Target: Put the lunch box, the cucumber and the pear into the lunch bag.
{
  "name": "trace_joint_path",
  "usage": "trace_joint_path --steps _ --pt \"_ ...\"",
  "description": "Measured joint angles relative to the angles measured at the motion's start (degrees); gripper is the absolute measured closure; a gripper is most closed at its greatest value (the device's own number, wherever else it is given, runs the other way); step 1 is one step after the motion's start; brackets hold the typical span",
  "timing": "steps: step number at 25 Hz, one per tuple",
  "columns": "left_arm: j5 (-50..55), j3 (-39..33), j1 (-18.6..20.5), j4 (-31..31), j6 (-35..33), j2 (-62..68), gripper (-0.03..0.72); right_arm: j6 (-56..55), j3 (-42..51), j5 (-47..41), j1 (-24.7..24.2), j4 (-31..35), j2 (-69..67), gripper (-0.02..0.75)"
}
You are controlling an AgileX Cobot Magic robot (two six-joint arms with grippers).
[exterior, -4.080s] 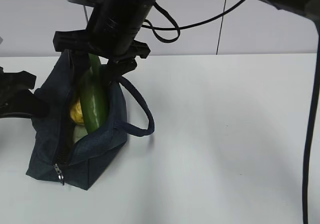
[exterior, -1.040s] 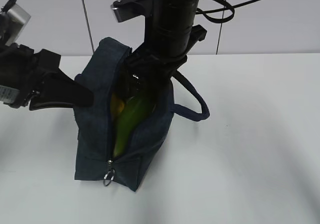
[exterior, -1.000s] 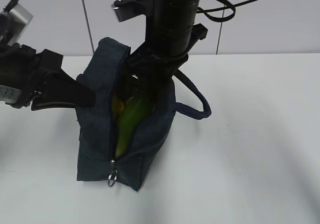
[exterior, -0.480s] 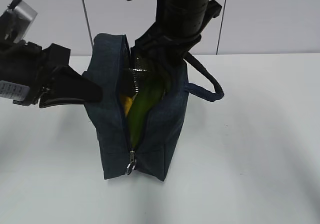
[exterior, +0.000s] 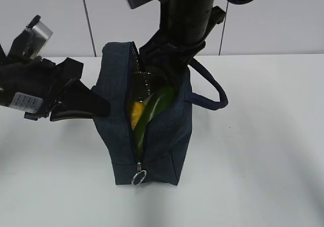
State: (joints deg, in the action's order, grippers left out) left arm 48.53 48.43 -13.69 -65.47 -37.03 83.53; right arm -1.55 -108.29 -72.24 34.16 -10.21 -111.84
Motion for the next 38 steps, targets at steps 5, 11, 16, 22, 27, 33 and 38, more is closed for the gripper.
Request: trace_joint_path --steps 5,11,16,22,27,33,38 --pt "0.2 0.0 0.0 0.0 0.0 0.3 0.672 -0.1 0.8 0.4 0.0 -0.2 0.0 0.689" --pt "-0.2 0.0 0.0 -0.2 0.0 0.3 0.532 -0.1 0.9 0.7 0.0 -0.4 0.1 0.421" --pt "0.2 0.0 0.0 1.1 0.0 -1.1 0.389 -0.1 0.9 0.7 0.0 -0.4 0.8 0.347" --pt "1.8 0.0 0.0 8.6 -0.1 -7.4 0.37 -0.1 0.9 0.7 0.0 -0.4 5.0 0.34" --pt "4.6 0.0 0.0 12.4 0.0 -13.6 0.37 0.8 0.9 0.7 0.0 3.7 10.7 0.344" --pt "3.6 0.0 0.0 16.7 2.1 -21.9 0.37 3.5 0.9 0.5 0.0 10.2 19.2 0.347" --pt "3.2 0.0 0.0 20.3 3.1 -28.5 0.37 5.1 4.6 0.4 0.0 12.9 26.7 0.347"
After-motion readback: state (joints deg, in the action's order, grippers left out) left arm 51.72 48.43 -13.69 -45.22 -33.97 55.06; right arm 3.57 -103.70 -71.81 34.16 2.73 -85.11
